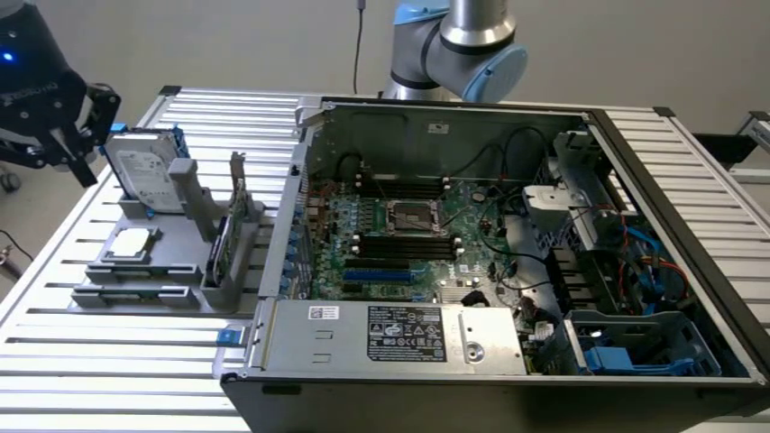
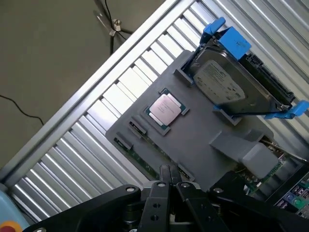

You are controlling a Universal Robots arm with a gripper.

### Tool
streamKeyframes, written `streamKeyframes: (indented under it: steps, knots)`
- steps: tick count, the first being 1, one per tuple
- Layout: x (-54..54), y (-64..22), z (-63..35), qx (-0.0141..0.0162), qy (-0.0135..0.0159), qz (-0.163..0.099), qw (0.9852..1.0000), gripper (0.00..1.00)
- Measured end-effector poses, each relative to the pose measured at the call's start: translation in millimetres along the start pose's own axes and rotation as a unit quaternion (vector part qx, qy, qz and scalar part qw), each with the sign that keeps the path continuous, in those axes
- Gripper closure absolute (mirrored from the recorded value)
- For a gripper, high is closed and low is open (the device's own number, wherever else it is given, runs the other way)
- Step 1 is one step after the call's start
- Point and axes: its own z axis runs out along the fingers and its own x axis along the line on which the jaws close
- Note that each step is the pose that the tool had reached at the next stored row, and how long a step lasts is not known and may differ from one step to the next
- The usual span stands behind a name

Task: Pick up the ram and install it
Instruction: 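Pick up the ram and move it above insertion slot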

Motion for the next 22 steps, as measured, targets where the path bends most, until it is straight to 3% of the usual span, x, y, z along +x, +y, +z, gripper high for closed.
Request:
streamKeyframes:
  steps: [6, 11, 16, 22]
  knots:
    - [0.0, -0.2, 2.6, -0.0011, 0.0041, -0.054, 0.9985, 0.89]
    - [0.0, -0.3, 4.9, -0.0019, 0.0074, -0.100, 0.9950, 0.89]
    - [0.0, -0.4, 7.2, -0.0027, 0.0108, -0.145, 0.9894, 0.89]
    - [0.0, -0.5, 9.9, -0.0030, 0.0143, -0.198, 0.9801, 0.89]
